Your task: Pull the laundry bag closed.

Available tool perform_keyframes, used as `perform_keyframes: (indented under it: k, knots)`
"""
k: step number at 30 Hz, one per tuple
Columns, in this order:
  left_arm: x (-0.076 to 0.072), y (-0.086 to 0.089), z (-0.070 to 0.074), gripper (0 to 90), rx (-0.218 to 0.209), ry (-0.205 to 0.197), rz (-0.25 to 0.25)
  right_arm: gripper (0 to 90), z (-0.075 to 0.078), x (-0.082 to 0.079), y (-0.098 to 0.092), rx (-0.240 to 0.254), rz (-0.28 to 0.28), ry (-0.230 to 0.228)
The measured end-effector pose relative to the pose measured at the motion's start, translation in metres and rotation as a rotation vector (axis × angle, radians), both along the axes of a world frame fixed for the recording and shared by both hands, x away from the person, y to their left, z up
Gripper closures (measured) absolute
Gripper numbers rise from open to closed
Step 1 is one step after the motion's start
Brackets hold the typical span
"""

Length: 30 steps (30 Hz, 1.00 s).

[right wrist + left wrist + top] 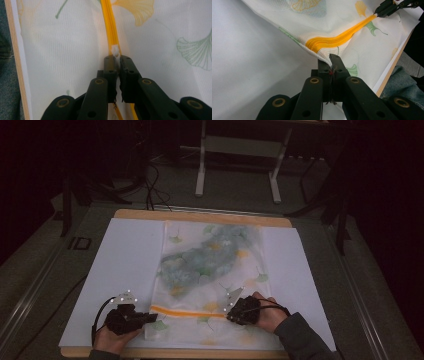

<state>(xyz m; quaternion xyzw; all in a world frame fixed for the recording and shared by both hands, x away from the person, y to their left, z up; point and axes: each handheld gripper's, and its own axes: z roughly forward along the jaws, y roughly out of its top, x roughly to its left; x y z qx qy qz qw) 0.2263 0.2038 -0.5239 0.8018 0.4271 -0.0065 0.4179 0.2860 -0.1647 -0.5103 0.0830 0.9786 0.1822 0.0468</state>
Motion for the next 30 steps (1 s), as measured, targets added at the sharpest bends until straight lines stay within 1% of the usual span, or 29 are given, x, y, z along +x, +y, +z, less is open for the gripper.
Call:
perform_keyframes:
  k: [11, 16, 22, 30]
  knots:
    - [0.0, 0.0, 0.0, 88.4, 0.0, 0.0, 0.0, 84.6, 0.0, 0.0, -0.012, 0.0, -0.015, 0.005]
    - [0.0, 0.0, 0.0, 88.4, 0.001, 0.0, 0.0, 84.5, 0.001, 0.0, -0.017, -0.009, -0.012, 0.006]
    - [0.0, 0.0, 0.0, 88.4, 0.001, 0.0, 0.001, 84.5, 0.001, 0.0, -0.026, 0.009, -0.005, 0.009]
    - [0.0, 0.0, 0.0, 88.4, 0.003, 0.0, 0.001, 84.6, 0.001, 0.001, -0.034, 0.004, -0.015, 0.003]
